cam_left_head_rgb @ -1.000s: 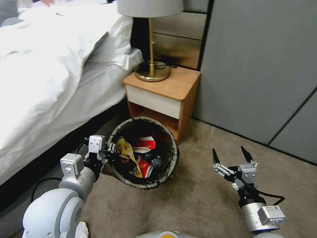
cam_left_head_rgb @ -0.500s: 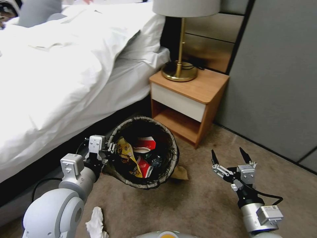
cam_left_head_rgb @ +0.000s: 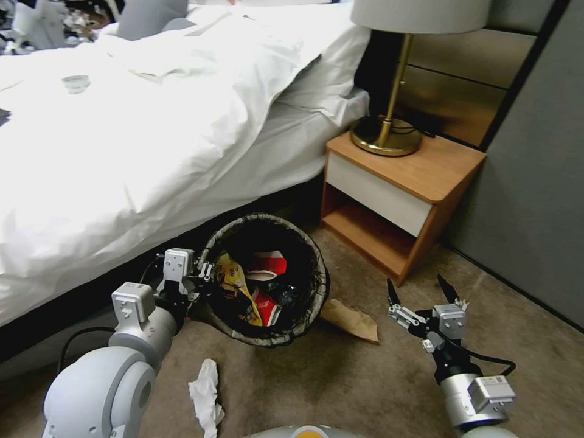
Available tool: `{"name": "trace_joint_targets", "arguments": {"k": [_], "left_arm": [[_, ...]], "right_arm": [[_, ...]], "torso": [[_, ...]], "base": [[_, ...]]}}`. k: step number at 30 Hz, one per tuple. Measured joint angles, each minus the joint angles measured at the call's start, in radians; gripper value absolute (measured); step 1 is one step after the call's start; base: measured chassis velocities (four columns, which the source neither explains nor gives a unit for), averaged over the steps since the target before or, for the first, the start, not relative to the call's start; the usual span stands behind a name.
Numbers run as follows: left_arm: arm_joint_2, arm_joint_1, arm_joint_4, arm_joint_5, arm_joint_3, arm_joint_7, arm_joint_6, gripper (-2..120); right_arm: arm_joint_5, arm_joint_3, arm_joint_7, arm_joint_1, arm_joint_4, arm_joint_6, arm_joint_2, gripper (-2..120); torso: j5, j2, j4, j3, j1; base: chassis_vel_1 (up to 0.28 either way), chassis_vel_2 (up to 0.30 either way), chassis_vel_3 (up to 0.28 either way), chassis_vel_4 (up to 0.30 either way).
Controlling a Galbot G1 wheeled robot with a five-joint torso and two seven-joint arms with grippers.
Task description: Pick up the trash bin, then pick up the garbage from the floor and place it into the trash bin.
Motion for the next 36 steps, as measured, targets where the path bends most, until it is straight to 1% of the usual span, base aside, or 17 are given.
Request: {"name": "trace_joint_targets", "arguments": {"k": [4,6,7,9,10,12,13,15,16,18,21,23,25,26,28,31,36], "left_arm": [[0.000,0.001,0.000,0.000,0.001,-0.001,-0.002,3],[0.002,0.006,-0.004,-0.002,-0.006,0.000,-0.002,3],[0.002,0.006,-0.004,-0.002,-0.006,0.000,-0.002,3],[0.004,0.011,-0.009,-0.003,-0.014,-0.002,-0.002,3],[0.004,0.011,-0.009,-0.003,-0.014,-0.002,-0.002,3],[0.003,0.016,-0.012,-0.006,-0.023,-0.002,-0.002,3],[0.003,0.016,-0.012,-0.006,-0.023,-0.002,-0.002,3],[0.002,0.018,-0.014,-0.013,-0.036,-0.002,-0.002,3],[0.002,0.018,-0.014,-0.013,-0.036,-0.002,-0.002,3],[0.001,0.020,-0.014,-0.017,-0.048,-0.003,-0.002,3],[0.001,0.023,-0.015,-0.020,-0.056,-0.003,-0.001,3],[0.001,0.023,-0.016,-0.020,-0.057,-0.003,-0.001,3],[0.002,0.018,-0.015,-0.021,-0.060,-0.004,0.004,3],[0.002,0.018,-0.015,-0.021,-0.060,-0.004,0.004,3],[0.004,0.010,-0.012,-0.023,-0.057,-0.004,0.007,3],[0.007,0.007,-0.011,-0.026,-0.057,-0.003,0.009,3],[0.014,-0.007,-0.008,-0.031,-0.053,-0.002,0.016,3]], "right_arm": [[0.023,0.000,-0.025,0.043,-0.051,-0.056,-0.008,100],[0.046,0.004,-0.089,0.088,-0.098,-0.123,-0.012,100],[0.046,0.004,-0.089,0.088,-0.098,-0.123,-0.012,100],[0.052,0.006,-0.143,0.136,-0.146,-0.167,-0.011,100],[0.052,0.006,-0.143,0.136,-0.146,-0.167,-0.011,100],[0.052,0.002,-0.189,0.197,-0.205,-0.202,-0.014,100],[0.052,0.002,-0.189,0.197,-0.205,-0.202,-0.014,100],[0.066,-0.018,-0.209,0.256,-0.265,-0.237,-0.032,100],[0.066,-0.018,-0.209,0.256,-0.265,-0.237,-0.032,100],[0.074,-0.038,-0.226,0.314,-0.329,-0.261,-0.051,100],[0.082,-0.051,-0.242,0.351,-0.371,-0.290,-0.067,100],[0.083,-0.052,-0.242,0.353,-0.372,-0.291,-0.068,100],[0.102,-0.063,-0.266,0.387,-0.434,-0.335,-0.084,100],[0.102,-0.063,-0.266,0.387,-0.434,-0.335,-0.084,100],[0.097,-0.064,-0.288,0.407,-0.488,-0.347,-0.086,100],[0.082,-0.071,-0.309,0.436,-0.541,-0.359,-0.088,100],[0.050,-0.087,-0.323,0.502,-0.669,-0.367,-0.076,100]], "torso": [[0.0001,0.000,-0.0005,0.000,0.000],[0.0002,0.000,-0.0002,0.000,0.000],[0.0002,0.000,-0.0002,0.000,0.000],[0.0002,0.000,-0.0002,0.000,0.000],[0.0002,0.000,-0.0002,0.000,0.000],[0.0003,0.000,-0.0003,0.000,0.000],[0.0003,0.000,-0.0003,0.000,0.000],[0.0002,0.000,-0.0002,0.000,0.000],[0.0002,0.000,-0.0002,0.000,0.000],[0.0003,0.000,0.0000,0.000,0.000],[0.0002,0.000,-0.0001,0.000,0.000],[0.0002,0.000,-0.0001,0.000,0.000],[0.0001,0.000,0.0000,0.000,0.000],[0.0001,0.000,0.0000,0.000,0.000],[0.0002,0.000,-0.0006,0.000,0.000],[0.0001,0.000,-0.0005,0.000,0.000],[0.0002,0.000,-0.0001,0.000,0.000]], "base": [[0.000,0.000,0.000,0.000],[0.000,0.000,0.000,0.000],[0.000,0.000,0.000,0.000],[0.000,0.000,0.000,0.000],[0.000,0.000,0.000,0.000],[0.000,0.000,0.000,0.000],[0.000,0.000,0.000,0.000],[0.000,0.000,0.000,0.000],[0.000,0.000,0.000,0.000],[0.000,0.000,0.000,0.000],[0.000,0.000,0.000,0.000],[0.000,0.000,0.000,0.000],[0.000,0.000,0.000,0.000],[0.000,0.000,0.000,0.000],[0.000,0.000,0.000,0.000],[0.000,0.000,0.000,0.000],[0.000,0.000,0.000,0.000]]}}
